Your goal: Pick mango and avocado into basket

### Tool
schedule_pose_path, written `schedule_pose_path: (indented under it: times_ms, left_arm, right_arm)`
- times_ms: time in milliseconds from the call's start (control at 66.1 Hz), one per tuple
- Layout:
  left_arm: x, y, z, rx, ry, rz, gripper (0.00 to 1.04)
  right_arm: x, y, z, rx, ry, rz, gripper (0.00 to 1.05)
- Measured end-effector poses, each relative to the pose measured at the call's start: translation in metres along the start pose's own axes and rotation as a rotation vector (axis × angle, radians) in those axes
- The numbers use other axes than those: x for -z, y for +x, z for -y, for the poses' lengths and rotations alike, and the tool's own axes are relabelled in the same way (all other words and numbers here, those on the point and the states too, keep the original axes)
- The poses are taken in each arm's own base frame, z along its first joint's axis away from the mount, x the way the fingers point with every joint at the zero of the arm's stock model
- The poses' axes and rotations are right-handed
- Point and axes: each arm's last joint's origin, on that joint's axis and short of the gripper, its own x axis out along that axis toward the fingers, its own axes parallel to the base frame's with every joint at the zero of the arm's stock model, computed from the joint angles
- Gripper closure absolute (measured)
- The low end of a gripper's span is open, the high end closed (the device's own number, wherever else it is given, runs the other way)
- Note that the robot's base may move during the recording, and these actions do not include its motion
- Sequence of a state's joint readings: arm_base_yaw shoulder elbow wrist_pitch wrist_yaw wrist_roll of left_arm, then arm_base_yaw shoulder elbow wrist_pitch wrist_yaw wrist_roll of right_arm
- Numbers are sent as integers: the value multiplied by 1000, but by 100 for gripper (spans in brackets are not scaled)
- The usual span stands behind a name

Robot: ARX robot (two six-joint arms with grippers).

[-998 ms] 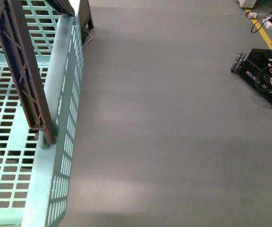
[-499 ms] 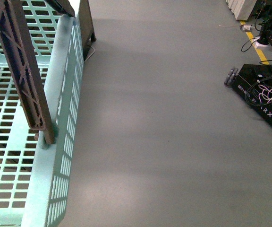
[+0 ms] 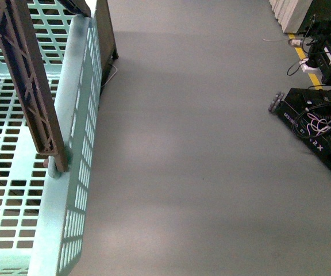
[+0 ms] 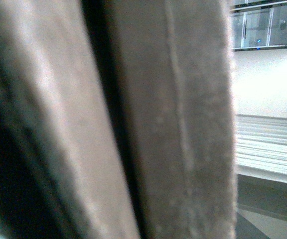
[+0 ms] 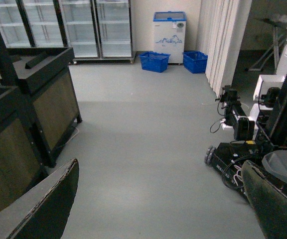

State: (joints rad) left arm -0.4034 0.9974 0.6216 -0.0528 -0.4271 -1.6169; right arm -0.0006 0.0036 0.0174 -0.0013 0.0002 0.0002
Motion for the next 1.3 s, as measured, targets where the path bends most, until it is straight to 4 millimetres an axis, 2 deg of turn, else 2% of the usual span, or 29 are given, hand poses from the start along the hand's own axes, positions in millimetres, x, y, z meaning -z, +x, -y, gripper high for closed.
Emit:
schedule_pose_path:
  times_ms: [1300]
  left_arm:
    - [1,-1,1,3,-3,-2,79]
  right_arm:
    - [0,0,0,0,0,1,9]
